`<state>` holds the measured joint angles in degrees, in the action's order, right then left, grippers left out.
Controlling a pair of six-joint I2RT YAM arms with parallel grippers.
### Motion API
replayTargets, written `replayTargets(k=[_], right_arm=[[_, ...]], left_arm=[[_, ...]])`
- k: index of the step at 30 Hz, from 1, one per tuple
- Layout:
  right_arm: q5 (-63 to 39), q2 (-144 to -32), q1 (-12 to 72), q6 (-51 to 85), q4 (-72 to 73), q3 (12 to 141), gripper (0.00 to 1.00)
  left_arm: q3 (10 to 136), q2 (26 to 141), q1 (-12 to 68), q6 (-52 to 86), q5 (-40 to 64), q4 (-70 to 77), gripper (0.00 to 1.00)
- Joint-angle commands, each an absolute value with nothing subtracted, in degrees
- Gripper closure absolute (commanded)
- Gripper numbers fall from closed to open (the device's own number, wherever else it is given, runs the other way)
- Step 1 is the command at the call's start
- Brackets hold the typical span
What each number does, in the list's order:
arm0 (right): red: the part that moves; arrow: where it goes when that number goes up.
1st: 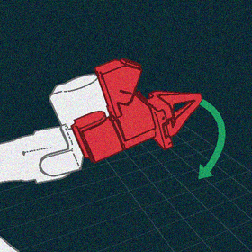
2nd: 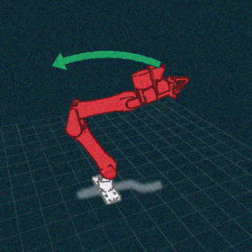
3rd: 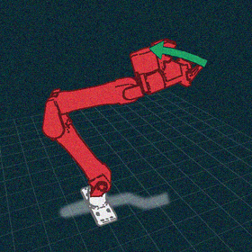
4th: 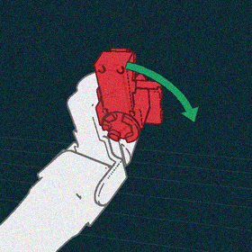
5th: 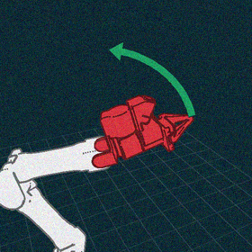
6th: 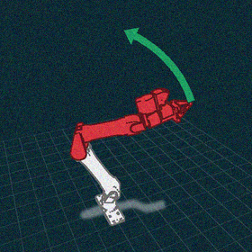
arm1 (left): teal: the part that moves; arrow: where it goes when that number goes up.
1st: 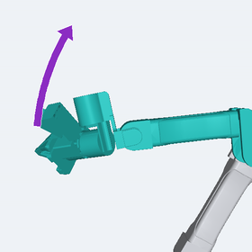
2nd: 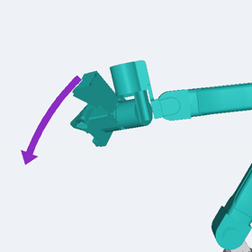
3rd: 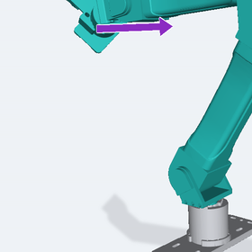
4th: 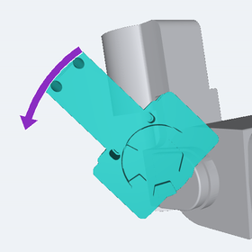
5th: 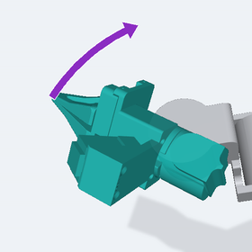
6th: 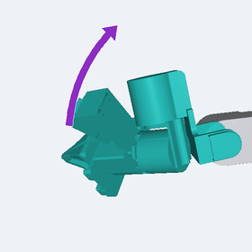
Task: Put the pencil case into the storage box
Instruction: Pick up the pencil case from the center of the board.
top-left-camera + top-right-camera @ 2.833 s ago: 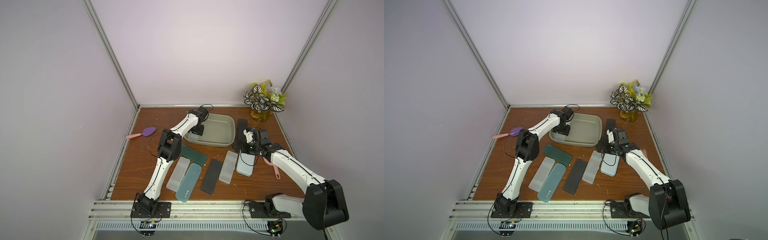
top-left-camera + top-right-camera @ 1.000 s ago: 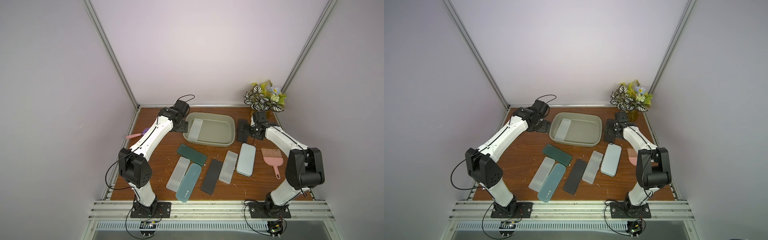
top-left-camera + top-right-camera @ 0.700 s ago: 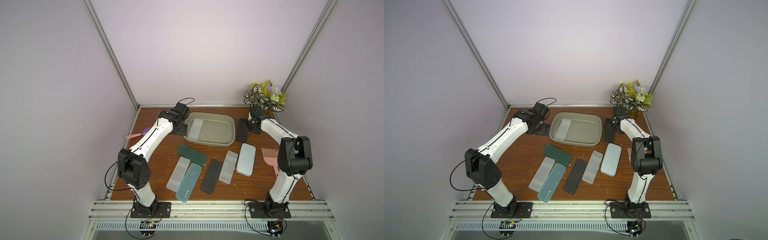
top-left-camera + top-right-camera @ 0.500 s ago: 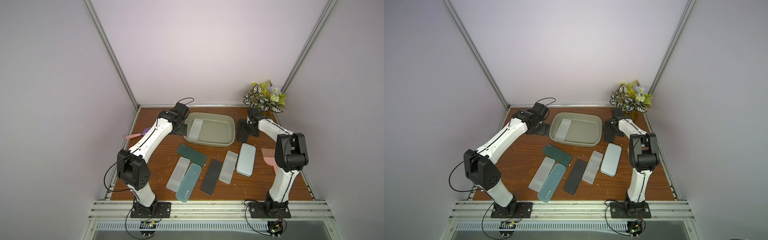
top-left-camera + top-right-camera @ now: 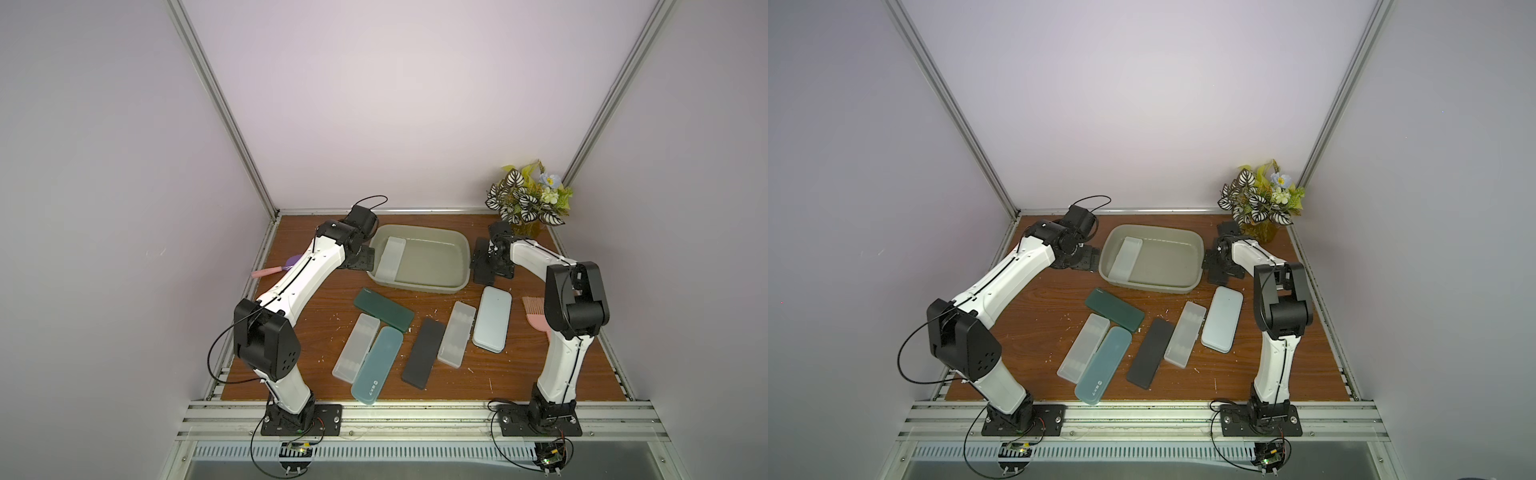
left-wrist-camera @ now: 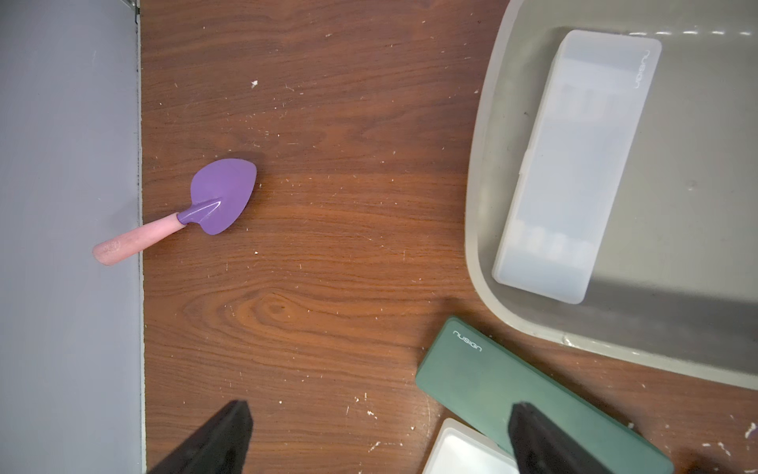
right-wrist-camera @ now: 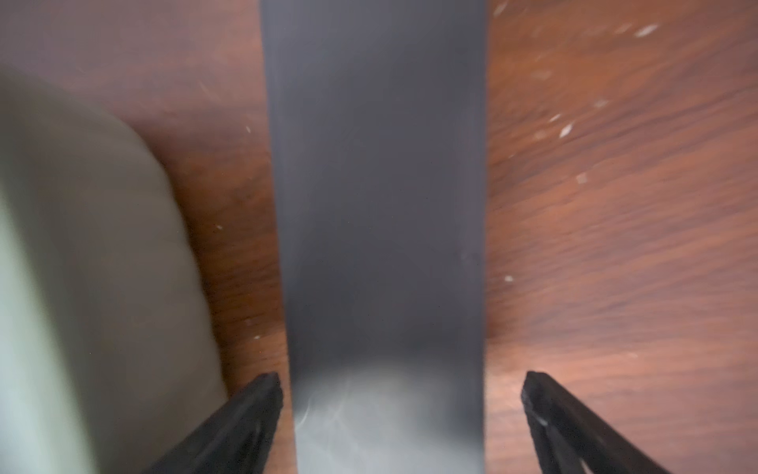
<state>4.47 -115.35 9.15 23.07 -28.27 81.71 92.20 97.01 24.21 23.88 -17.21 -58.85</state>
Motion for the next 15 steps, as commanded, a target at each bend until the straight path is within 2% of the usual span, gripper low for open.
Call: replayTargets(k=[1, 7, 15], right_arm=[[5.19, -115.93, 9.75, 22.9, -30.62, 84.36, 0.01], [7.35, -116.57, 9.76, 23.56, -31.35, 84.29, 0.03], [7.43, -116.34, 9.76, 22.83, -31.73, 84.11, 0.17]], left_arm=[[91.24, 95.65, 23.55, 24.7, -17.94, -59.28, 0.02], [90.47, 95.31, 23.54, 24.7, -17.84, -59.01, 0.02], [89.75, 95.1, 23.55, 24.65, -17.77, -58.45, 0.02]])
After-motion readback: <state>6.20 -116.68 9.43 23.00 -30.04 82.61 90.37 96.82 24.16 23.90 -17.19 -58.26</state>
